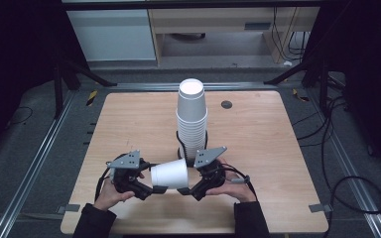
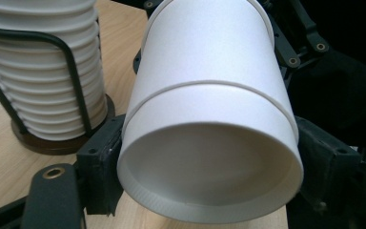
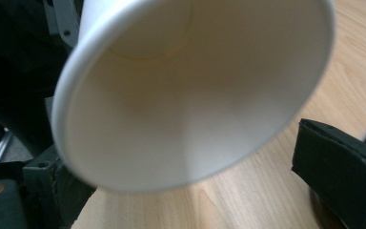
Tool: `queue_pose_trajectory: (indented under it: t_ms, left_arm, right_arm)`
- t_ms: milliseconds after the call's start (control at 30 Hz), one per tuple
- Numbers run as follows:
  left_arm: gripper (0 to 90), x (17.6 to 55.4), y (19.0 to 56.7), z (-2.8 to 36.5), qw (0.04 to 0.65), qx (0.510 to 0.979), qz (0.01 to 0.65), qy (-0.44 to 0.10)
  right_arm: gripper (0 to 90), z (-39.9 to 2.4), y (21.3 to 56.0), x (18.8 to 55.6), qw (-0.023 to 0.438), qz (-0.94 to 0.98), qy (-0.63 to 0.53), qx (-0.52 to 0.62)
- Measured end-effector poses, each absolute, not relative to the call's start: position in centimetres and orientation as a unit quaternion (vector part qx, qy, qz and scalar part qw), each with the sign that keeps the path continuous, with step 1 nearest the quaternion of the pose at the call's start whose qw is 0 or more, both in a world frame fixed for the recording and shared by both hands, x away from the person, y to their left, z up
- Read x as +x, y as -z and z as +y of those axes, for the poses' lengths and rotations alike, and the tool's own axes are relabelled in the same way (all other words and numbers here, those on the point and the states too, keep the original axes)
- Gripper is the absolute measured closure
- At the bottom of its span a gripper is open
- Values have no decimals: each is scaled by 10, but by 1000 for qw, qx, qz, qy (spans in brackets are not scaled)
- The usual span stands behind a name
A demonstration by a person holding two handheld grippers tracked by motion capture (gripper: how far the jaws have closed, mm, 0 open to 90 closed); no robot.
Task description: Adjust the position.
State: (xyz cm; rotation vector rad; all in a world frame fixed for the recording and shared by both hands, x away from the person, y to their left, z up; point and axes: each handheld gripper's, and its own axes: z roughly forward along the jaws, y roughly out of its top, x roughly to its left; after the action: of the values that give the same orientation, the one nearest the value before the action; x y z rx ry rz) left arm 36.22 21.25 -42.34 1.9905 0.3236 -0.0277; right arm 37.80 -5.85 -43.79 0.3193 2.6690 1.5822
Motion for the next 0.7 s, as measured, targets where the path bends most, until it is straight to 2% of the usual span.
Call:
queue_pose_trajectory:
  t_ms: [700]
  left_arm:
    - [225,361,426,207,517,847,121,27]
  right_arm:
    - [78,-54,441,375,-16,861,-503,78]
